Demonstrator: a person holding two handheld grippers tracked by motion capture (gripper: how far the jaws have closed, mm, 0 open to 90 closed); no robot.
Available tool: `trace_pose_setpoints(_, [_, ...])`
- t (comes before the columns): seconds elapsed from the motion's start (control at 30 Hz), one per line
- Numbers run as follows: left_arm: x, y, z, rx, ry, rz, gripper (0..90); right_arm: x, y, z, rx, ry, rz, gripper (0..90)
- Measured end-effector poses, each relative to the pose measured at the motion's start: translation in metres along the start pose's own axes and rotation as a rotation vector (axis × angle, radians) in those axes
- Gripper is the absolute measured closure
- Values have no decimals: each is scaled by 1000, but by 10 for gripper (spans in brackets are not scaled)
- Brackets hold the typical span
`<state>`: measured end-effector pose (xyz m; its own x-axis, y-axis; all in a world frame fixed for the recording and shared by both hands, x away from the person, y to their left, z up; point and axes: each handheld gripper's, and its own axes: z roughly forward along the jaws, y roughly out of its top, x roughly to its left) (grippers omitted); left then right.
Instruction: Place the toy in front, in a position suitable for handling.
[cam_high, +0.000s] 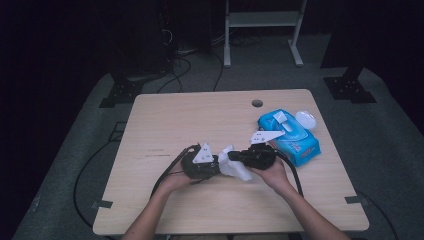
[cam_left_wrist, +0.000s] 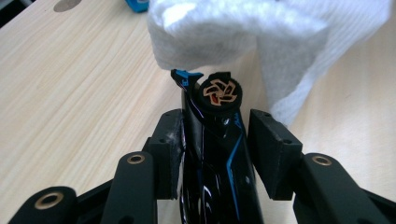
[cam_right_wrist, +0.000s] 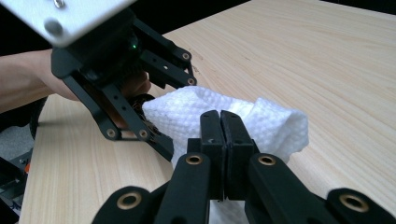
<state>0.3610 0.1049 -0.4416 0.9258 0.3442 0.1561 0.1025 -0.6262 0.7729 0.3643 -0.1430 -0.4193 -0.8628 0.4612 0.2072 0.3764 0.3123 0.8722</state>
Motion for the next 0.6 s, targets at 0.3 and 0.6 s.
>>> trace_pose_setpoints(0.3, [8, -13, -29, -121, -34, -115, 557, 1, 6, 13, 10, 30, 20, 885])
trace_pose_setpoints(0.6, [16, -27, -42, -140, -25, -209, 529, 5, 12, 32, 46, 42, 7, 884])
